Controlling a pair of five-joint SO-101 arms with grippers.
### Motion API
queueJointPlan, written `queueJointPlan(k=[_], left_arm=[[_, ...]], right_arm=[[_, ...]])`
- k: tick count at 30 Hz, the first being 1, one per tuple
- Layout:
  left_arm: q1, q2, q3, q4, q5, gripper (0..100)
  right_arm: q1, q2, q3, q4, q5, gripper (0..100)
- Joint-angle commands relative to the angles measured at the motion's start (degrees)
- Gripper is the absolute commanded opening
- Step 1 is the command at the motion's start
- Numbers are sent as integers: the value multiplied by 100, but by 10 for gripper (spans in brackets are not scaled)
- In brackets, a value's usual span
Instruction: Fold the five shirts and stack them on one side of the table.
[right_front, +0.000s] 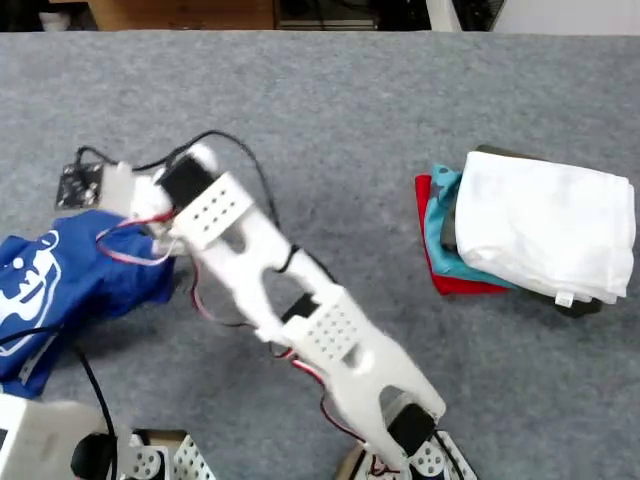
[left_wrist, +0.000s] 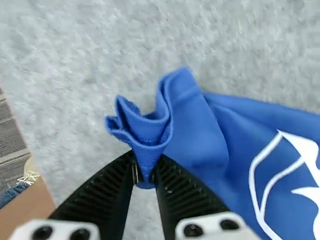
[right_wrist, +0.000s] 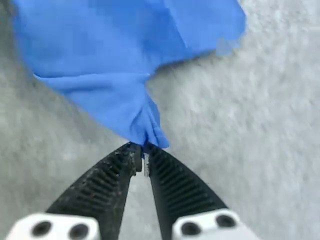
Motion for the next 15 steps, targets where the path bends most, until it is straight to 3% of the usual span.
queueJointPlan(k=[1, 6, 15], left_arm=[[334, -92, 246, -44, -44, 21], [958, -101, 782, 53, -607, 21], [2426, -66, 897, 2057, -1873, 25]], right_arm=[[532, -1209, 760, 105, 334, 4], [1270, -2281, 1930, 105, 853, 4], [2088, -3829, 3609, 97, 1591, 4]])
